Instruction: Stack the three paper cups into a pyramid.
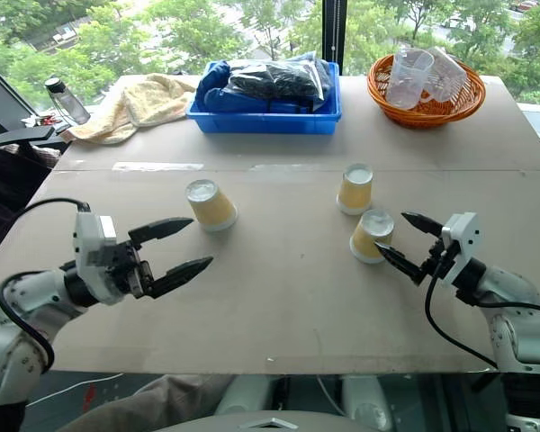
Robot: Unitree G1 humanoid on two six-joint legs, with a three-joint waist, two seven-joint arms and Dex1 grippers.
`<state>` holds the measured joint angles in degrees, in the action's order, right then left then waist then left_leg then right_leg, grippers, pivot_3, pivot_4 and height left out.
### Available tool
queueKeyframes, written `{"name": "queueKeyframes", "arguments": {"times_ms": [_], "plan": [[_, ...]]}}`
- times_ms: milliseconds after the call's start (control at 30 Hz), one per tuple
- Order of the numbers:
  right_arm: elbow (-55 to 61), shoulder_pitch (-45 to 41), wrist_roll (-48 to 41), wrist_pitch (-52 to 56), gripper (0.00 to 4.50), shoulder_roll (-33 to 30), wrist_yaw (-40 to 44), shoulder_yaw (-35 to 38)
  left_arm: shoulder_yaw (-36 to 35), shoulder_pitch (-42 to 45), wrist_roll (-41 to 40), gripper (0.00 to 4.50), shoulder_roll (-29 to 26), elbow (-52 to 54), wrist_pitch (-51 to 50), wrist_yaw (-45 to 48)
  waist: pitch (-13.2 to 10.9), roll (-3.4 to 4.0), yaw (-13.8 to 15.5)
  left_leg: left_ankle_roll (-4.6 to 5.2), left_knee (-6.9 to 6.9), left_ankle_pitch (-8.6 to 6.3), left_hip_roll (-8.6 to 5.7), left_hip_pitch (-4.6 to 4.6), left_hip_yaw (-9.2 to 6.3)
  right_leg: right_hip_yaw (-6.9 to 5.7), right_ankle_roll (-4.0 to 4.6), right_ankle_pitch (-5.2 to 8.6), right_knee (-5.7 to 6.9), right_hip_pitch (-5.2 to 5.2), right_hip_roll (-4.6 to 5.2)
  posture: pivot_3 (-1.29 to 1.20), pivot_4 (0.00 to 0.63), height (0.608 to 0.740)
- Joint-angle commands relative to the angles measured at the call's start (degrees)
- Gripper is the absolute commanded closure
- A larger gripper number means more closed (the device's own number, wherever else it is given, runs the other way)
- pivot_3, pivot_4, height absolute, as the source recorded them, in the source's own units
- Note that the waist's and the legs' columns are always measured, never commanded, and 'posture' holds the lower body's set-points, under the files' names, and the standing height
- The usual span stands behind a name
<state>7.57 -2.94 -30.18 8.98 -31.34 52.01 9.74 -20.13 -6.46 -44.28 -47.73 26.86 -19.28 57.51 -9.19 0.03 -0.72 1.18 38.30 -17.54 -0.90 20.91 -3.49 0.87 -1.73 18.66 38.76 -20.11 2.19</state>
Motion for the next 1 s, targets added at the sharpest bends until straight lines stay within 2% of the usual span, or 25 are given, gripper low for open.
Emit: {"name": "queueKeyframes", "arguments": {"times_ms": [33, 200, 433, 500, 567, 600, 667, 767, 1000], "plan": [[1.2, -1.1, -0.7, 1.6, 0.05, 0.2, -0.7, -0.1, -2.2, 1.9, -6.2, 0.0, -3.2, 1.4, -4.8, 3.4, 0.0, 0.0, 0.1, -0.02, -0.01, 0.01, -0.01, 0.02, 0.0, 0.0, -0.01, 0.0, -0.04, 0.0, 0.0, 0.0, 0.15, 0.74], [0.6, -2.3, -0.6, 3.0, 0.05, 0.8, 0.0, -1.4, -2.7, 4.1, -8.5, 0.0, -7.3, 1.2, -8.3, 7.7, 0.0, -0.02, 0.0, -0.23, 0.06, 0.13, -0.01, 0.88, -0.05, -0.07, -0.02, -0.01, 0.12, -0.92, -0.04, 0.0, 0.15, 0.74], [-1.2, -3.0, -0.3, 3.0, 0.05, 0.8, 1.1, -1.8, -2.0, 6.5, -7.3, 0.0, -7.3, 0.0, -9.0, 9.2, 0.0, -0.02, -0.1, -0.23, 0.06, 0.14, -0.02, 0.98, 0.0, -0.03, -0.03, -0.01, 0.14, -1.02, -0.06, 0.0, 0.15, 0.74], [-1.5, -3.0, -0.2, 2.9, 0.44, 0.7, 1.6, -1.9, -1.8, 6.7, -6.7, 0.0, -7.2, -0.3, -8.9, 9.6, 0.0, -0.02, -0.1, -0.23, 0.06, 0.14, -0.02, 0.97, 0.0, -0.03, -0.03, -0.01, 0.15, -1.02, -0.07, 0.0, 0.15, 0.74], [-1.7, -3.0, -0.2, 2.8, 1.12, 0.6, 2.0, -1.9, -1.7, 6.9, -6.4, 0.0, -7.0, -0.5, -8.8, 9.8, 0.0, -0.02, -0.1, -0.23, 0.06, 0.14, -0.02, 0.97, 0.0, -0.03, -0.03, -0.01, 0.15, -1.02, -0.08, 0.0, 0.15, 0.74], [-1.7, -3.0, -0.1, 2.7, 1.7, 0.6, 2.3, -1.9, -1.8, 6.9, -6.3, 0.0, -6.9, -0.6, -8.7, 9.9, 0.0, -0.02, -0.1, -0.23, 0.06, 0.14, -0.02, 0.97, 0.0, -0.03, -0.03, -0.01, 0.15, -1.03, -0.08, 0.0, 0.15, 0.74], [-1.7, -3.1, 0.0, 2.7, 2.41, 0.7, 2.5, -2.0, -2.1, 6.7, -6.2, 0.0, -6.8, -0.8, -8.5, 10.3, 0.0, -0.02, -0.1, -0.23, 0.06, 0.14, -0.01, 0.98, 0.0, -0.03, -0.03, -0.01, 0.15, -1.03, -0.08, 0.0, 0.15, 0.74], [-1.0, -3.9, 0.0, 2.7, 2.48, 0.7, 2.9, -2.5, -2.7, 6.5, -6.0, 0.0, -6.9, -1.2, -8.4, 10.8, 0.0, -0.02, -0.1, -0.23, 0.07, 0.14, -0.01, 0.97, 0.0, -0.03, -0.03, -0.01, 0.16, -1.03, -0.08, 0.0, 0.15, 0.74], [7.2, -8.3, 1.9, 6.3, 2.49, 4.2, 3.6, -15.3, -4.3, 5.0, -2.6, 0.0, -8.0, -4.9, -6.4, 14.6, 0.0, -0.01, -0.5, -0.24, 0.06, 0.14, 0.02, 0.98, 0.01, 0.02, -0.02, -0.01, 0.24, -1.12, -0.16, 0.0, 0.15, 0.74]]}}
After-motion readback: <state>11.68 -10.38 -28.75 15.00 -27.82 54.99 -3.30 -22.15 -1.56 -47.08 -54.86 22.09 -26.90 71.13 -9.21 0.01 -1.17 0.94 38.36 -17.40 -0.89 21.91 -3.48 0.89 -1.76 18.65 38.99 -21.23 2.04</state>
